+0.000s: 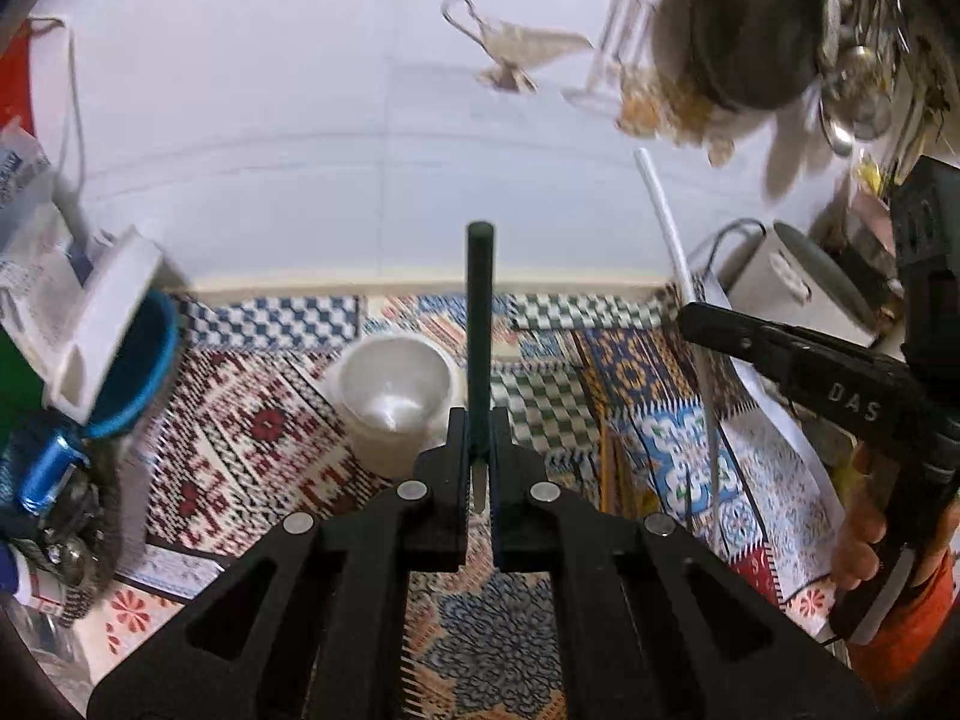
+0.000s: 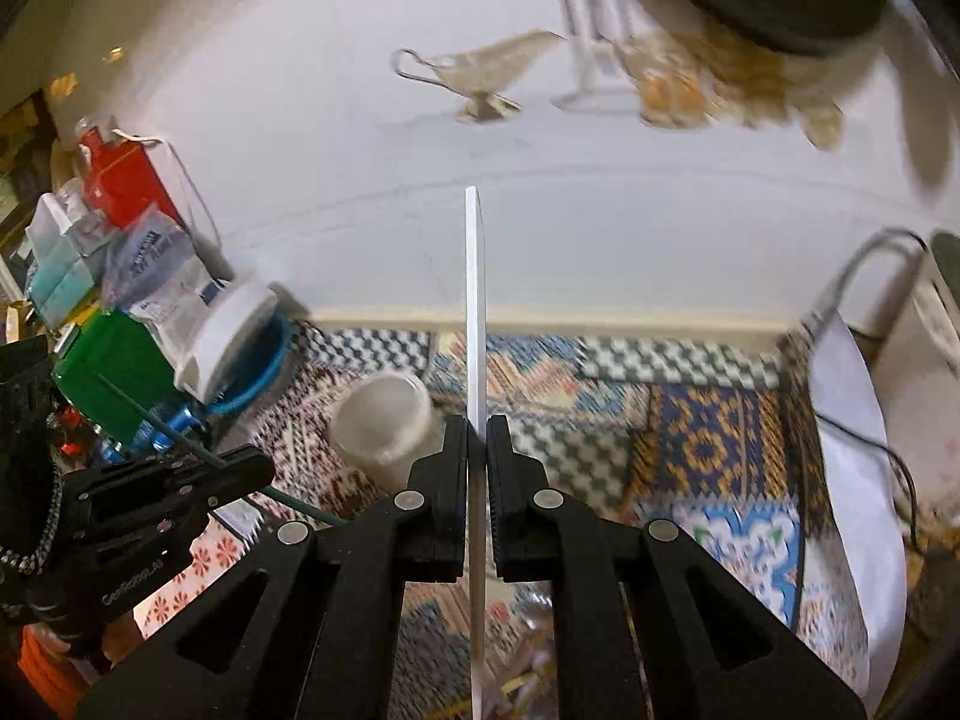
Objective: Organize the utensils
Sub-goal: 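Lift both held sticks and carry them over the white cup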
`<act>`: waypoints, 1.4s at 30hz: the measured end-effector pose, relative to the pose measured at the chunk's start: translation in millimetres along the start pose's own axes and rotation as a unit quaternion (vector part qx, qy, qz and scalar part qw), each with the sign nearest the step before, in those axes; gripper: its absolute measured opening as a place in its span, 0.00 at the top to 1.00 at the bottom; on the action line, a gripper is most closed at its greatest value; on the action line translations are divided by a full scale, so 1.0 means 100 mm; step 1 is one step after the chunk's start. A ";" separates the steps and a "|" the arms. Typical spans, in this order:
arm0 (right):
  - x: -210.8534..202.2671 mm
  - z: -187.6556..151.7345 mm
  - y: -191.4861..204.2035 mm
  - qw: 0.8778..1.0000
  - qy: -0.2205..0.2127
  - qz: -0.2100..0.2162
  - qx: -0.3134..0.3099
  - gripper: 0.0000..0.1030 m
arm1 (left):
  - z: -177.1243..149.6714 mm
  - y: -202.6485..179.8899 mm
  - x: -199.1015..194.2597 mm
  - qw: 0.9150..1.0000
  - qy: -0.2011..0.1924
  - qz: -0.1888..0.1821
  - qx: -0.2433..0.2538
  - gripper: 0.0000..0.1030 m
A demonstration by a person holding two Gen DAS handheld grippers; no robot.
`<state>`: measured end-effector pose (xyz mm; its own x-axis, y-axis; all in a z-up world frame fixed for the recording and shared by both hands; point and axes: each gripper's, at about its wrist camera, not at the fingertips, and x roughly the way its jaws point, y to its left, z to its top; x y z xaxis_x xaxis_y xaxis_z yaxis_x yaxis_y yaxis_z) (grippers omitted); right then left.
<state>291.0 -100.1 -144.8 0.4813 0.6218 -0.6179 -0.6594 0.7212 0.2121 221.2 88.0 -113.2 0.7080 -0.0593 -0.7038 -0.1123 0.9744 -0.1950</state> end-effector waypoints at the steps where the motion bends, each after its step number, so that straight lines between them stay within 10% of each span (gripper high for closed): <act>1: 0.03 0.05 0.05 1.000 -0.004 0.003 -0.004 0.94 | 0.05 0.04 -0.05 1.000 -0.008 0.003 -0.003 0.97; 15: 0.65 0.57 0.58 0.997 -0.053 0.036 -0.036 0.94 | 0.54 0.46 -0.22 0.997 -0.063 0.033 -0.032 0.97; 29: 1.17 0.62 0.79 0.994 -0.071 0.031 -0.073 0.94 | 0.52 0.76 0.31 0.998 -0.015 0.030 -0.060 0.97; 42: 1.38 0.41 0.63 0.997 -0.003 0.029 -0.071 0.94 | 0.41 0.92 0.73 0.996 0.023 0.028 -0.080 0.96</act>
<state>339.4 43.5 -185.7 0.4429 0.6633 -0.6032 -0.7609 0.6339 0.1383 291.7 182.7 -154.6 0.6652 -0.0198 -0.7464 -0.2620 0.9299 -0.2581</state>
